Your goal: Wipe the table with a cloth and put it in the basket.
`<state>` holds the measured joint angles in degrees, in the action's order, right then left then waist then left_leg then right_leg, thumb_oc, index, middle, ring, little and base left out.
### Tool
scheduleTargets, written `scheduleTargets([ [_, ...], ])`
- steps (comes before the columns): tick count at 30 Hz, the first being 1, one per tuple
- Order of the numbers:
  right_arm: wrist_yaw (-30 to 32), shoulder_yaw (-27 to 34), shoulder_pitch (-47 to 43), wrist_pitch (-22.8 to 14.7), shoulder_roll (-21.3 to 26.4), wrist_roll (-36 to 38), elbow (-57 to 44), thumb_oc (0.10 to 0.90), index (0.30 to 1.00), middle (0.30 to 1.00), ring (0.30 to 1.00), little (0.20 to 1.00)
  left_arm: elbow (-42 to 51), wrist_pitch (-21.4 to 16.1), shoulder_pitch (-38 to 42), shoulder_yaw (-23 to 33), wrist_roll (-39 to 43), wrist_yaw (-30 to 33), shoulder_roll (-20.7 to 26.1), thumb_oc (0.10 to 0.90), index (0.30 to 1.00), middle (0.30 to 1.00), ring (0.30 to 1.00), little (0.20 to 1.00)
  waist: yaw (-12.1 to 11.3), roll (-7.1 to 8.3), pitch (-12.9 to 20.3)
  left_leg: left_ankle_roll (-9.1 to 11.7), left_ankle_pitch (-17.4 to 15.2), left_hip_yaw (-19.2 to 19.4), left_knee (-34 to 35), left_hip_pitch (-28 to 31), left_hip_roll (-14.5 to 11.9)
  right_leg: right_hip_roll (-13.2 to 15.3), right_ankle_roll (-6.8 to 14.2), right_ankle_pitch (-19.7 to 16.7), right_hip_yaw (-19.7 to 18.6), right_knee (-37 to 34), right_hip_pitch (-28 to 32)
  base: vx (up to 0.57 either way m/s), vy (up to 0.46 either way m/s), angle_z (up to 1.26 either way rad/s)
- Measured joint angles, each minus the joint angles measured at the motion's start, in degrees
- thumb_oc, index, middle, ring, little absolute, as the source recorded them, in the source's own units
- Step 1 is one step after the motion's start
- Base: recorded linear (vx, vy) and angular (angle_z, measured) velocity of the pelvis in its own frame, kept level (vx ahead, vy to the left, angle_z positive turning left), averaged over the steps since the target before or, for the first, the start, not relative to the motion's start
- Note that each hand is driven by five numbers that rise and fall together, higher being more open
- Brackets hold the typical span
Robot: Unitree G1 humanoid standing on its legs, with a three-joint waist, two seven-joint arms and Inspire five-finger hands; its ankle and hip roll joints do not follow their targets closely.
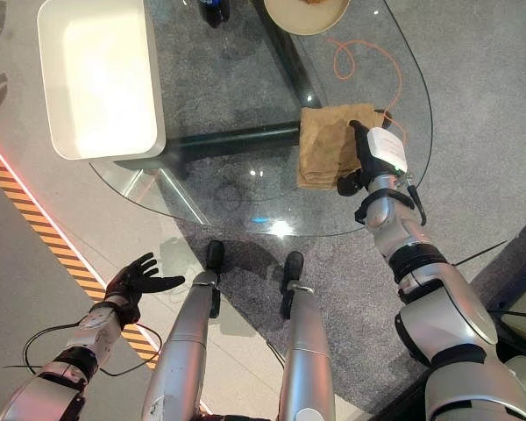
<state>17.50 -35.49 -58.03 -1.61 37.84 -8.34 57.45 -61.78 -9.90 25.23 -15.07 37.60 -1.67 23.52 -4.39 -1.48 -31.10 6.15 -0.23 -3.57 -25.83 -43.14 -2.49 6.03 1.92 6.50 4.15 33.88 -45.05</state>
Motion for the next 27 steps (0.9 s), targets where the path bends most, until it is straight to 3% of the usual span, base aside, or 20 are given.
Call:
scheduleTargets([
  [12, -0.35, 0.00, -0.02, 0.17, -0.16, -1.02, 0.11, 0.800, 0.900, 0.900, 0.900, 0.900, -0.06, 0.12, 0.40, -0.05, -0.05, -0.01, 0.00, 0.800, 0.900, 0.900, 0.900, 0.900, -0.05, -0.04, 0.00, 0.23, 0.67, -0.22, 0.82, 0.03, 0.08, 0.15, -0.22, 0.15, 0.31, 0.35, -0.32, 0.00, -0.002, 0.00],
  [27, -0.34, -1.23, -2.86, 3.12, -1.81, -5.31, 2.97, 0.800, 0.900, 0.900, 0.900, 0.900, -0.18, 0.27, 1.77, -0.36, -0.08, -0.02, -0.01, 0.800, 0.900, 0.900, 0.900, 0.900, -0.06, -0.28, 0.03, 0.41, 1.49, -0.26, 1.77, 0.00, 0.15, 0.42, -0.33, 0.40, 0.57, 0.87, -0.88, 0.00, -0.002, 0.00],
])
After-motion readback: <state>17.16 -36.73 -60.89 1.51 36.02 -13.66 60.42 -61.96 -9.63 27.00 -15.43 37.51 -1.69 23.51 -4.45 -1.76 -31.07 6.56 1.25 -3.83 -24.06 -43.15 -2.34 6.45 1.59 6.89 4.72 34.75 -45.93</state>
